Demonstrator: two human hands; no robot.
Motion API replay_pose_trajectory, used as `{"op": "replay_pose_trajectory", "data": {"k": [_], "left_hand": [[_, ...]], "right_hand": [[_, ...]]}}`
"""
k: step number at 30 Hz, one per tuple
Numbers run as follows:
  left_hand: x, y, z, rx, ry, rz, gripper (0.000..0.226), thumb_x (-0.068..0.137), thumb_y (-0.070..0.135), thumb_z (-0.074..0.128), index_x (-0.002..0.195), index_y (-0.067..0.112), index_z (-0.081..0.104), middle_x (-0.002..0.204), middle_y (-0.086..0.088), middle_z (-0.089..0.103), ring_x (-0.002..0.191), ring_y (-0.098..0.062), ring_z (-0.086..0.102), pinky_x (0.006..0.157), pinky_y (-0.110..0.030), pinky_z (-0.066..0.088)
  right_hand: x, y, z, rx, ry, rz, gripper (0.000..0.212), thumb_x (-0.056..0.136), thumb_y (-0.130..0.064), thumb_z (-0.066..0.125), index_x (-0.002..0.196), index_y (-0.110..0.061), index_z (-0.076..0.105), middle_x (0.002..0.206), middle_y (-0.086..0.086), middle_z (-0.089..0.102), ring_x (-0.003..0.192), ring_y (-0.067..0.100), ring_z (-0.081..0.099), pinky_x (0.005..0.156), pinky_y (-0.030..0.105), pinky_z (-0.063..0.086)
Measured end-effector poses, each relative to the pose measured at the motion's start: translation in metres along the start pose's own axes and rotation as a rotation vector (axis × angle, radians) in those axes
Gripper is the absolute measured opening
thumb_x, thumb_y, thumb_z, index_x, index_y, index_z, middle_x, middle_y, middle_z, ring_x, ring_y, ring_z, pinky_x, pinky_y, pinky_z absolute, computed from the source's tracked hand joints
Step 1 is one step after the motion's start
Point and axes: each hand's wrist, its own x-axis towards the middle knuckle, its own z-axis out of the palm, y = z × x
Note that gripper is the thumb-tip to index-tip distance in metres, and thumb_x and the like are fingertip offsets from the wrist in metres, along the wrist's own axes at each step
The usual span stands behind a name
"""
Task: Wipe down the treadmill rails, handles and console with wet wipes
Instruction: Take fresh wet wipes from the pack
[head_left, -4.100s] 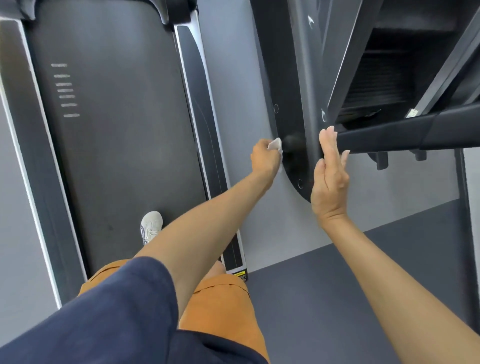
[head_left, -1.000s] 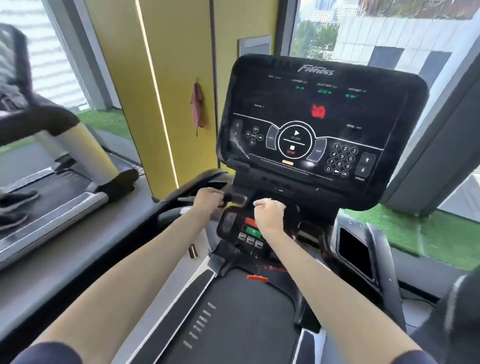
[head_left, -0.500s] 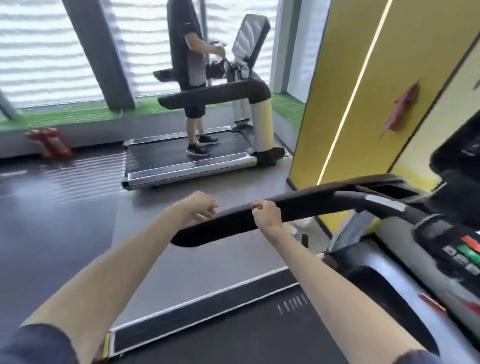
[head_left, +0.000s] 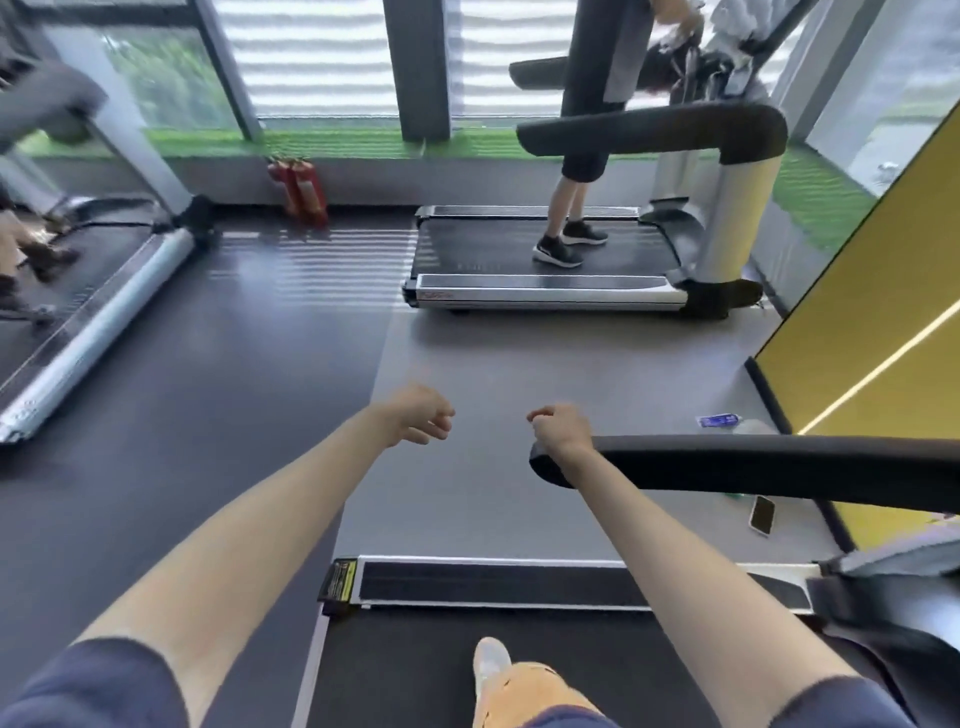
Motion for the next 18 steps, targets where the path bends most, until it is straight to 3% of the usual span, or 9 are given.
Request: {"op": "replay_pose_trajectory", "data": {"k": [3, 4, 6, 10, 13, 18], "left_hand": [[0.031, 0.009, -0.028, 0.025, 0.023, -0.012, 0.019, 0.099, 0.016, 0.045, 0.110, 0.006, 0.057, 0.080, -0.004, 0.059, 0.070, -0.014, 0.060, 0.064, -0.026, 0.042], [0.042, 0.016, -0.038, 0.024, 0.039, -0.011, 0.019, 0.099, 0.015, 0.045, 0.111, 0.006, 0.056, 0.079, -0.004, 0.059, 0.069, -0.014, 0.060, 0.063, -0.025, 0.042], [0.065, 0.031, -0.057, 0.017, 0.064, 0.014, 0.020, 0.099, 0.015, 0.045, 0.112, 0.005, 0.056, 0.079, -0.004, 0.058, 0.069, -0.013, 0.060, 0.060, -0.025, 0.042], [0.115, 0.045, -0.084, 0.006, 0.030, 0.011, 0.021, 0.099, 0.016, 0.046, 0.113, 0.005, 0.057, 0.083, -0.004, 0.059, 0.071, -0.012, 0.061, 0.061, -0.024, 0.044], [0.158, 0.056, -0.102, 0.025, -0.033, -0.003, 0.016, 0.099, 0.016, 0.045, 0.109, 0.008, 0.056, 0.082, -0.003, 0.059, 0.072, -0.012, 0.060, 0.067, -0.026, 0.044], [0.238, 0.098, -0.138, 0.077, -0.108, 0.041, 0.013, 0.098, 0.014, 0.045, 0.105, 0.009, 0.055, 0.078, -0.003, 0.059, 0.069, -0.012, 0.060, 0.065, -0.025, 0.044]], "right_hand": [[0.035, -0.008, 0.015, 0.077, -0.004, 0.068, 0.035, 0.084, 0.005, 0.036, 0.108, 0.018, 0.058, 0.106, 0.034, 0.062, 0.072, 0.024, 0.046, 0.058, 0.029, 0.035], [0.049, -0.013, 0.020, 0.085, -0.001, 0.082, 0.035, 0.084, 0.005, 0.036, 0.110, 0.018, 0.056, 0.094, 0.034, 0.062, 0.072, 0.020, 0.042, 0.058, 0.028, 0.031], [0.076, -0.028, 0.024, 0.069, 0.003, 0.101, 0.032, 0.087, 0.003, 0.038, 0.107, 0.018, 0.058, 0.077, 0.016, 0.056, 0.071, 0.020, 0.041, 0.060, 0.029, 0.032], [0.124, -0.057, 0.039, 0.076, -0.010, 0.113, 0.028, 0.092, -0.002, 0.043, 0.101, 0.002, 0.068, 0.085, 0.010, 0.060, 0.083, 0.025, 0.054, 0.068, 0.032, 0.042], [0.162, -0.069, 0.057, 0.037, -0.017, 0.114, 0.024, 0.087, 0.000, 0.047, 0.096, 0.007, 0.069, 0.070, 0.005, 0.057, 0.080, 0.024, 0.053, 0.064, 0.031, 0.040], [0.234, -0.090, 0.058, 0.003, 0.065, 0.166, 0.025, 0.085, 0.000, 0.047, 0.095, 0.011, 0.067, 0.075, 0.009, 0.055, 0.076, 0.022, 0.049, 0.067, 0.032, 0.036]]}}
